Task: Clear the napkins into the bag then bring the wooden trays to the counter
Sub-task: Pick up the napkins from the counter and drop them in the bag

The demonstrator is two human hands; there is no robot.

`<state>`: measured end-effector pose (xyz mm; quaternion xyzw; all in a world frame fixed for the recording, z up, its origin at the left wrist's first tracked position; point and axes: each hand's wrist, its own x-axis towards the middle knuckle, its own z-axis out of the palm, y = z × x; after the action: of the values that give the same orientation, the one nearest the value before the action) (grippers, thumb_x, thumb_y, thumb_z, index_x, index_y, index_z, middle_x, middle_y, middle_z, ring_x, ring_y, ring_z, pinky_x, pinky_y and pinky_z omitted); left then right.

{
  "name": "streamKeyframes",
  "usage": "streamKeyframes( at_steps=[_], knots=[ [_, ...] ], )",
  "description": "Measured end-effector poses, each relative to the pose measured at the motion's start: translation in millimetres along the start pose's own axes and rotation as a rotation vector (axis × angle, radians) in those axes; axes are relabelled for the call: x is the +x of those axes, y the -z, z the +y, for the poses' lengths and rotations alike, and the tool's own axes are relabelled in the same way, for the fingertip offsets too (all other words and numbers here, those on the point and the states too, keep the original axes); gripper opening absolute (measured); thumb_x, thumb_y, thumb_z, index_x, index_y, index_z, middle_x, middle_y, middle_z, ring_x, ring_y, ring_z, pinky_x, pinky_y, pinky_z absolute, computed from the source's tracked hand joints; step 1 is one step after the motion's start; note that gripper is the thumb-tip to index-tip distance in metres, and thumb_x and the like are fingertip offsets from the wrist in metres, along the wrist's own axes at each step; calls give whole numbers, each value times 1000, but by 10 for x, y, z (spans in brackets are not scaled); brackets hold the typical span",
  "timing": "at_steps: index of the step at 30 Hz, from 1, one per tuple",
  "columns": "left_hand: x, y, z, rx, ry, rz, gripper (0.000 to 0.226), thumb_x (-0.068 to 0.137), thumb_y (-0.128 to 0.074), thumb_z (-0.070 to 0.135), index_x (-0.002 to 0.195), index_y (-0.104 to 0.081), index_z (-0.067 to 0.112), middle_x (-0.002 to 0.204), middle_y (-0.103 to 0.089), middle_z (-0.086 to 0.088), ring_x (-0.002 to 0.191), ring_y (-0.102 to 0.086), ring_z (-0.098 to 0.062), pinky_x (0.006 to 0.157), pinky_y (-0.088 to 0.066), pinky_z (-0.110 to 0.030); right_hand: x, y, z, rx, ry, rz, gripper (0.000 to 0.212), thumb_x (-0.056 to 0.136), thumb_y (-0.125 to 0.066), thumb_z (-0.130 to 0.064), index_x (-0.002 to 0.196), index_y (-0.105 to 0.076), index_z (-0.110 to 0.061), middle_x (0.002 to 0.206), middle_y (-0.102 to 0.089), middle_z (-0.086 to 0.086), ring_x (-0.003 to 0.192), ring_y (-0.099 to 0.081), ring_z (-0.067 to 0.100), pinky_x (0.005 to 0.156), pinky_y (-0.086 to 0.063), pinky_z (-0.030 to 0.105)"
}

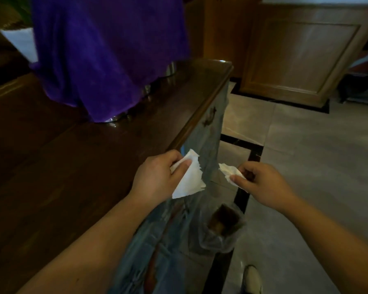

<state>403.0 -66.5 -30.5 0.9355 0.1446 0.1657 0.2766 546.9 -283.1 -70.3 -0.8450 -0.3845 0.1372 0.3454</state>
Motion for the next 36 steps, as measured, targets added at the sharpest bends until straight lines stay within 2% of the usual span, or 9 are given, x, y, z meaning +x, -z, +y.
streamKeyframes(
  at_steps=[5,11,15,18,22,24,26,32,36],
  knots=[
    [426,-710,354,31,38,-18,27,91,-51,44,73,-55,24,55,-44,9,50,-47,-9,47,-32,-26,122,375,754,106,-102,-58,10,87,-63,-38,82,-63,-30,70,-60,-5,62,-54,11,55,-36,23],
    [735,-1685,403,-25,196,-60,38,90,-49,47,68,-57,16,61,-57,-3,59,-55,-17,57,-47,-41,315,544,1671,132,-207,-137,15,88,-63,-39,81,-63,-25,68,-59,-4,60,-55,10,53,-36,22],
    [741,-2246,134,-83,336,-89,48,82,-45,57,70,-62,14,69,-58,-6,68,-57,-22,65,-49,-42,379,359,2165,131,-283,-185,17,88,-63,-38,76,-60,-27,67,-58,-4,60,-55,12,56,-38,27],
    [710,-2595,-110,-67,440,-166,41,87,-53,45,65,-59,11,64,-57,-7,66,-56,-26,63,-46,-38,389,59,2477,134,-350,-239,14,88,-63,-39,81,-61,-27,71,-60,-4,63,-57,10,55,-37,23],
    [683,-3018,-441,-86,527,-270,37,91,-56,34,56,-49,22,50,-43,5,53,-48,-15,54,-36,-28,403,-504,2930,186,-479,-255,19,88,-62,-38,74,-57,-27,68,-58,-1,64,-56,16,56,-37,27],
    [645,-3280,-635,-163,603,-280,27,89,-59,35,69,-64,18,62,-59,1,63,-58,-17,63,-46,-31,409,-848,3180,210,-573,-253,27,88,-63,-35,69,-56,-18,65,-55,4,63,-54,22,57,-38,31],
    [600,-3548,-819,-166,684,-306,26,89,-59,33,87,-70,10,75,-63,-2,74,-60,-19,68,-44,-27,405,-1181,3411,242,-680,-240,32,88,-64,-33,66,-54,-12,61,-50,6,61,-51,23,56,-36,31],
    [372,-4510,-1501,-112,780,-360,24,90,-58,27,91,-68,5,79,-59,0,75,-57,-18,52,-37,-16,426,-2215,4174,391,-932,-205,31,88,-66,-30,63,-57,-14,59,-55,5,59,-54,20,63,-41,29],
    [214,-5081,-1857,-162,897,-347,23,90,-58,23,91,-67,2,83,-62,-6,81,-56,-20,69,-41,-28,492,-2739,4598,420,-957,-250,16,90,-63,-27,76,-62,-19,67,-61,-1,64,-59,15,59,-43,26]
  ],
)
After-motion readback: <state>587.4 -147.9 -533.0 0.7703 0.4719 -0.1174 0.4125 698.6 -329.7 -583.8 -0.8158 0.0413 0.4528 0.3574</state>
